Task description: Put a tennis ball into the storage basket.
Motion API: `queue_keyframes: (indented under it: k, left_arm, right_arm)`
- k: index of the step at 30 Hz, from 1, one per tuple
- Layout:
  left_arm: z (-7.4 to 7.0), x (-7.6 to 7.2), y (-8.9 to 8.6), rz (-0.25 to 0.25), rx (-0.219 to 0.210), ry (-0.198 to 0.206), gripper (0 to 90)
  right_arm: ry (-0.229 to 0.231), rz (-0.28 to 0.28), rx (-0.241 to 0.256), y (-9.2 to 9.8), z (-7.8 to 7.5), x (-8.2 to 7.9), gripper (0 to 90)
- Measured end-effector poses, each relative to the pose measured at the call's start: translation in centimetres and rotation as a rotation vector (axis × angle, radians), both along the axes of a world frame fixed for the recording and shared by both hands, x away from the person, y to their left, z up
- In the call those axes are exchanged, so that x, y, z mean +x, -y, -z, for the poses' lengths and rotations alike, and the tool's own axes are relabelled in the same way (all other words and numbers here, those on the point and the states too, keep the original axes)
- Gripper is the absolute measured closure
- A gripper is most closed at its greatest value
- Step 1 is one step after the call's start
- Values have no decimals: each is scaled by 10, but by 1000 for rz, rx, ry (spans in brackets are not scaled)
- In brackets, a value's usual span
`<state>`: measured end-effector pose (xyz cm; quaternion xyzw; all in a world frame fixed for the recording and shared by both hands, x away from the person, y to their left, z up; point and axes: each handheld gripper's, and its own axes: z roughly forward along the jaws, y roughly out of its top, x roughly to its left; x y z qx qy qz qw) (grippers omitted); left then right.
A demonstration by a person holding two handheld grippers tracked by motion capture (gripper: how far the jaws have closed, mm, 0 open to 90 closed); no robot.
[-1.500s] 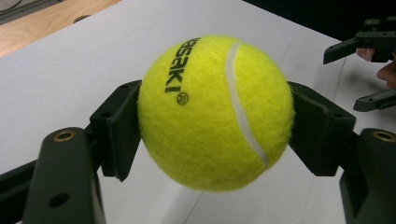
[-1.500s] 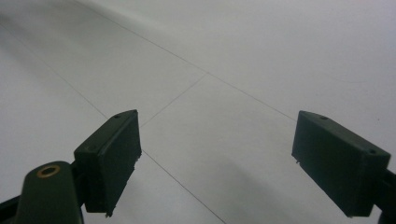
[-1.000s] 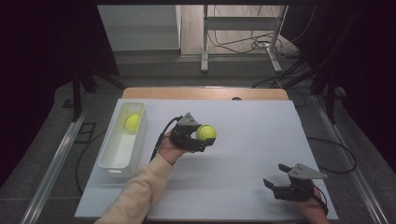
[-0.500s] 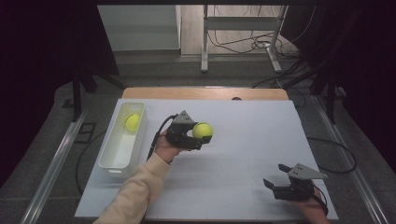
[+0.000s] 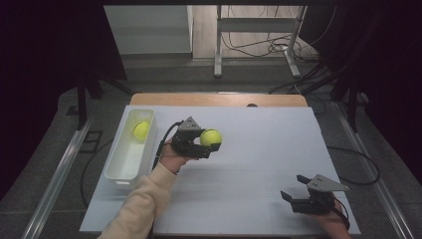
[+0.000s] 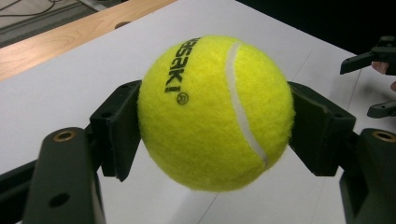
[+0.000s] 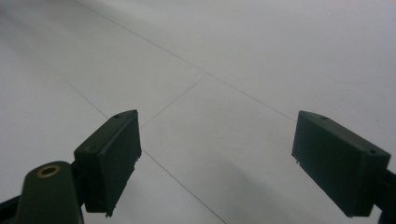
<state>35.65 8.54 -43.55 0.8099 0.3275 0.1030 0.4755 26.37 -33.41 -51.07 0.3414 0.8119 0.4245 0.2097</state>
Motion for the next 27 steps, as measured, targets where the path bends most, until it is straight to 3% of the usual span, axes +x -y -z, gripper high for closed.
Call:
queue_keyframes:
  k: [27]
  left_arm:
    - [-7,-2,-35,-79,-29,10,261]
  right_arm:
    - [-2,2,-1,-1,0,0,159]
